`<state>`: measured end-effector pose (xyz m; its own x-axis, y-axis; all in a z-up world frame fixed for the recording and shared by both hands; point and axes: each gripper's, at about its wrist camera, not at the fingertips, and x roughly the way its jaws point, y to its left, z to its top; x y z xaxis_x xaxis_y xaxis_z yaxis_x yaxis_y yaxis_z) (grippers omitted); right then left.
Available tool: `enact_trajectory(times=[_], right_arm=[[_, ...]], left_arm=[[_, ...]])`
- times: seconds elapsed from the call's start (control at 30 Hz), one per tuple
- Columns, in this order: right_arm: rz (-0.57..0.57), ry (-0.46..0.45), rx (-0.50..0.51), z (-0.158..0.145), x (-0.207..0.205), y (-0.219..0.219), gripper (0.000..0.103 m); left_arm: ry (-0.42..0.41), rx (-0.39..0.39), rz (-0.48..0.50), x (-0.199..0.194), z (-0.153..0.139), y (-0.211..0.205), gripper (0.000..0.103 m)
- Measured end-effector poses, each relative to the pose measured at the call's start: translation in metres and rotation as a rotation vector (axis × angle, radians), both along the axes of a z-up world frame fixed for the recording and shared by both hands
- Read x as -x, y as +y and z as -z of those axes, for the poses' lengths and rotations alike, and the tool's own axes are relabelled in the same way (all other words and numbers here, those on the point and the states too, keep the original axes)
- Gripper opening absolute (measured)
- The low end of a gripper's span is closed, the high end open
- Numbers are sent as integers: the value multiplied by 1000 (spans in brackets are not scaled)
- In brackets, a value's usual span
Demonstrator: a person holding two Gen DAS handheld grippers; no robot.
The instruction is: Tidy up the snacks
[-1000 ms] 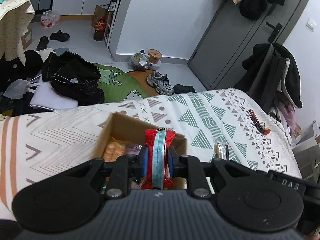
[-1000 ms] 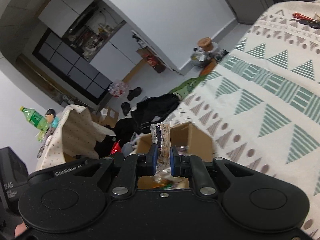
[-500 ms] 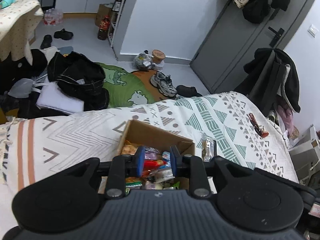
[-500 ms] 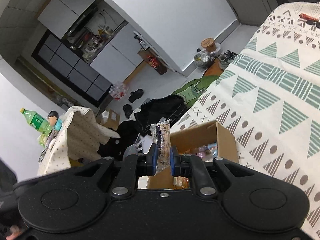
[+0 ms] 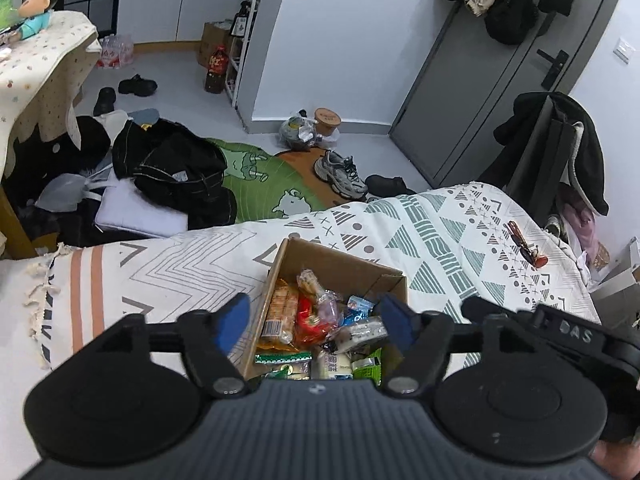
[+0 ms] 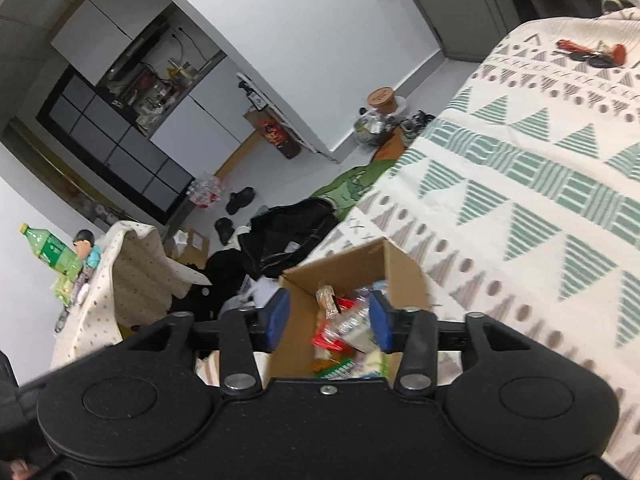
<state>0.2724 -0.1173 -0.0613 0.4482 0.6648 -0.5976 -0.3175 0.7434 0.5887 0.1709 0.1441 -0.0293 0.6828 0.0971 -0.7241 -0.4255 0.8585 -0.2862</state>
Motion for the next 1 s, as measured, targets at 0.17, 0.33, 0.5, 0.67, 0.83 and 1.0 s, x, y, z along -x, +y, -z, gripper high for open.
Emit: enact_trajectory(times=[0.17,0.33,0.5,0.67,0.83,1.0], right_arm=[[-4,-14,48,-10,16,-18,55],[3,-58,83,-25,35,-40,70],[36,-110,101,-45,60,-63,86],[48,-151,126,-60,89,-77,96],[61,-181,156,-71,116,-86,103],[65,-198,167,-77,142,-93,103]], left_arm=[[8,-14,24,6,-5,-8,84],[10,-31,77,15,-12,-22,84],[12,-57,133,32,-19,-43,85],[2,-69,151,52,-26,-57,90],[-8,-91,162,74,-33,-68,95],[-18,-116,182,99,-39,-78,101]])
